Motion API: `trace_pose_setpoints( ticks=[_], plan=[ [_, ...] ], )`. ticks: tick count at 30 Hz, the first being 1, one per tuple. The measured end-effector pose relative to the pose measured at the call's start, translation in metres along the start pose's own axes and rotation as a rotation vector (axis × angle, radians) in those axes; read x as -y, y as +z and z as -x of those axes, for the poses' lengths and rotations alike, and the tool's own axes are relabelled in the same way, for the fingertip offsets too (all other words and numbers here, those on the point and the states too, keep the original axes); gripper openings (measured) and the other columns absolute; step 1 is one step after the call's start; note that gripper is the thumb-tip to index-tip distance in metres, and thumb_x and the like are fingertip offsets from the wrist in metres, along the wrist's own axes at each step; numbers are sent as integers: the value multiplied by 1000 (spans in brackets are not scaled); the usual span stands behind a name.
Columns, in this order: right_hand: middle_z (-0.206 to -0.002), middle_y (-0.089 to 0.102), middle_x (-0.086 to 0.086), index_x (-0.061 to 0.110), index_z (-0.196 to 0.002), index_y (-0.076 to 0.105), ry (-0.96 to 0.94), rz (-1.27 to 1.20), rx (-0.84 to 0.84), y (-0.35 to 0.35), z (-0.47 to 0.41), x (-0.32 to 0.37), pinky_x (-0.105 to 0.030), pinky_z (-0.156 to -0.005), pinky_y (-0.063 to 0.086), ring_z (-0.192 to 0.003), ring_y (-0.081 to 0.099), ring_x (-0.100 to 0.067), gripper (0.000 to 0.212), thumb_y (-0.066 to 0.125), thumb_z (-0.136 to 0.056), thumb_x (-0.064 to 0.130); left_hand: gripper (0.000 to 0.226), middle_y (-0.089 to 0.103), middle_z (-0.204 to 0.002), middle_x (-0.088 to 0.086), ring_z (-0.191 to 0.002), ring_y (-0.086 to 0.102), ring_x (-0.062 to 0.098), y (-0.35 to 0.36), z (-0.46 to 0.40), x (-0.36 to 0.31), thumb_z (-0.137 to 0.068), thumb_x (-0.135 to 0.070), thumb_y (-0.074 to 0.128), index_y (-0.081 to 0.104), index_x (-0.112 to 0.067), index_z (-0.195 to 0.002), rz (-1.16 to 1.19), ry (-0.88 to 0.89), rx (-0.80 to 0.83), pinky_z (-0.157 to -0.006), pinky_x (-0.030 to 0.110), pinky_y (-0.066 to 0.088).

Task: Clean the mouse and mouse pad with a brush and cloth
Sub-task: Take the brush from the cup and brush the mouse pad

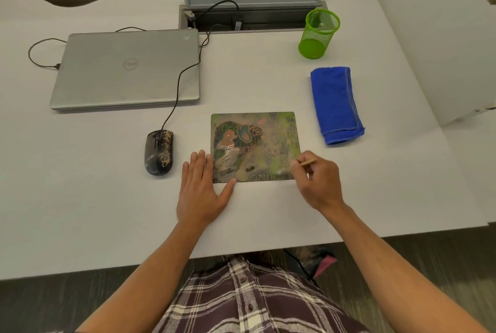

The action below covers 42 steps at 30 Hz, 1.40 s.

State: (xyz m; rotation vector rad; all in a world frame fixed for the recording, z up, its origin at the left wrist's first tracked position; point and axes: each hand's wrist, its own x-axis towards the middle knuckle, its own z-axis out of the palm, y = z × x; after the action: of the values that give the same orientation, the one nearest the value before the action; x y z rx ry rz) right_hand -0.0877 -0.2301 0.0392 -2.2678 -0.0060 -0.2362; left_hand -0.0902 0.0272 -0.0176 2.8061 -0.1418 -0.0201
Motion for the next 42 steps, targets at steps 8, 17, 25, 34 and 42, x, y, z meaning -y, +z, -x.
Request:
trace_pose_setpoints(
  ticks=[8, 17, 25, 34, 42],
  plan=[
    [-81, 73, 5, 18, -95, 71, 93, 45, -165, 12, -75, -10, -20, -56, 47, -68, 63, -3, 21, 55, -95, 32, 90, 17, -160, 12, -149, 3, 22, -2, 0, -2, -89, -70, 28, 22, -6, -152, -15, -1, 17, -122, 40, 1],
    [-77, 69, 13, 21, -95, 74, 65, 11, -84, -3, -38, -24, -5, -50, 36, -63, 58, 6, 17, 58, -94, 27, 90, 16, -161, 11, -150, 1, 21, -2, 0, -2, -89, -70, 30, 21, -6, -152, -12, -11, 18, -121, 38, -1],
    [-72, 70, 8, 18, -80, 73, 45, 16, -12, -22, 11, -21, -16, -50, 44, -64, 62, -5, 15, 60, -88, 19, 89, 16, -161, 11, -150, 1, 20, -1, 0, -1, -89, -69, 32, 22, -7, -152, -16, -15, 20, -122, 39, 1],
    [-72, 63, 12, 13, -94, 72, 159, -37, -199, -12, -42, -20, -5, -58, 39, -68, 57, 8, 20, 56, -96, 25, 90, 18, -160, 12, -150, 2, 21, 0, 0, -1, -88, -70, 31, 23, -6, -152, -17, -11, 14, -122, 41, 3],
    [-80, 66, 9, 18, -98, 70, 11, 45, -36, -14, 1, -30, -6, -51, 36, -63, 56, 1, 19, 54, -98, 28, 88, 19, -160, 11, -149, 4, 21, 2, 0, 0, -89, -69, 34, 24, -7, -151, -22, -11, 5, -122, 39, 2]
  ],
)
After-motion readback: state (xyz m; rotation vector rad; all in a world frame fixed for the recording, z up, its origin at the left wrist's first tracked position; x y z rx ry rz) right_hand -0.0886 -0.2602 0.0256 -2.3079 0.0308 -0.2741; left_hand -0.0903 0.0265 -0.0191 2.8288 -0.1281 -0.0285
